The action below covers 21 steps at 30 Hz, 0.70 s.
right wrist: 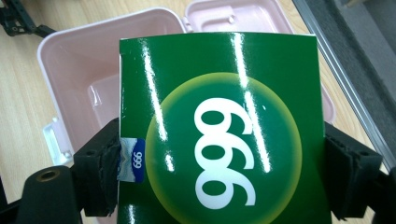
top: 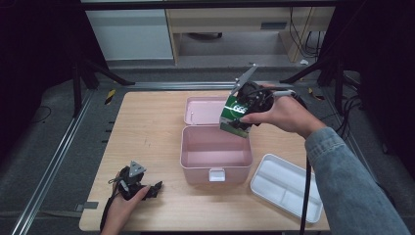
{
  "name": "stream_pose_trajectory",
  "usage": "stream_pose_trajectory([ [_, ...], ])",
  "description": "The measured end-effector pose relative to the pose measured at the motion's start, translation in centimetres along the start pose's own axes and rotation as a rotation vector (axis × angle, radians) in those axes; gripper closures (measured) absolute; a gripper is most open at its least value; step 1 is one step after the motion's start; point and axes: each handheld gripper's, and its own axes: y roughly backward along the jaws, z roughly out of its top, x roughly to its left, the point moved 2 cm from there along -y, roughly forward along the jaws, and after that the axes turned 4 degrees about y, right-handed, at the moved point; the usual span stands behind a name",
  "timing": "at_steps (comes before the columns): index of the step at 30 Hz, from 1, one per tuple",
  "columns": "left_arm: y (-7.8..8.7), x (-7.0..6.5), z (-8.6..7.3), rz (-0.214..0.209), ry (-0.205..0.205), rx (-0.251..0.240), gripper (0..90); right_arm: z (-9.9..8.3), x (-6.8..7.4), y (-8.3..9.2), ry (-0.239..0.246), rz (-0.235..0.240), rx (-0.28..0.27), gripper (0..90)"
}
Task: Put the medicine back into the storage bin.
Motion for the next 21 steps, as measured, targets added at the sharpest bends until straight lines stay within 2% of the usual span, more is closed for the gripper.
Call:
stream_pose_trajectory([
  [15, 0.0, 0.0, 0.0, -0.003, -0.002, 0.001, 0.0, 3.1, 1.5, -4.0, 0.106, 0.078, 0.017, 17.1],
  [21, 0.0, 0.0, 0.0, -0.003, -0.002, -0.001, 0.0, 3.7, 1.9, -5.1, 0.130, 0.100, 0.031, 17.2],
])
